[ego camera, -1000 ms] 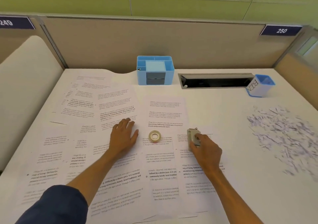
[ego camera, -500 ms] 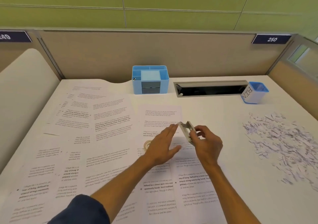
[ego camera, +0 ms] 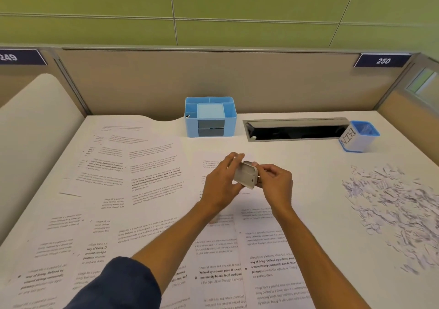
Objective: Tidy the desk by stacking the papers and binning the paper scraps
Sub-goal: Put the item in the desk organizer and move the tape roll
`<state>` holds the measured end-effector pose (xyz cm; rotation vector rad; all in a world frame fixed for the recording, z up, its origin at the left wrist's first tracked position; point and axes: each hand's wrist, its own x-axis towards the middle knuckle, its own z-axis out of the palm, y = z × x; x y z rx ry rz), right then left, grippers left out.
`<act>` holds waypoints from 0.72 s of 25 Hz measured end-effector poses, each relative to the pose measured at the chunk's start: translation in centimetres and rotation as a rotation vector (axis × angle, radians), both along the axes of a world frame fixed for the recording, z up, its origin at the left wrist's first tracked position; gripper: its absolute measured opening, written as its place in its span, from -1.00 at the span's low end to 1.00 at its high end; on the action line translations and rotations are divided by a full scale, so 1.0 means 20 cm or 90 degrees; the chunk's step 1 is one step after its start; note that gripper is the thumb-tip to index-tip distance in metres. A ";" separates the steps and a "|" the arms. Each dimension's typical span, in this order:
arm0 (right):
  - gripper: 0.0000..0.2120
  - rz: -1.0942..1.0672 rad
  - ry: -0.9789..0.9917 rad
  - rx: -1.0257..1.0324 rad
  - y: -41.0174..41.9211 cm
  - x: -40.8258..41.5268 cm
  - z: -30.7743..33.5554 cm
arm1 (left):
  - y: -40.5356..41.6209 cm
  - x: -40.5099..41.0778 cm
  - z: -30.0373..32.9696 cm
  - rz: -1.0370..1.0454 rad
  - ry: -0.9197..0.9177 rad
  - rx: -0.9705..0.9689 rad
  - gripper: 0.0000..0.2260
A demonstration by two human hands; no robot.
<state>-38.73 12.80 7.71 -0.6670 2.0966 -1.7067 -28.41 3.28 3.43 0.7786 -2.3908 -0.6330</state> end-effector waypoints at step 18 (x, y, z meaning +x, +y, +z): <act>-0.50 0.140 0.738 0.109 -0.40 -0.03 -0.18 | -0.38 -0.06 -0.14 0.075 -0.074 0.233 -0.29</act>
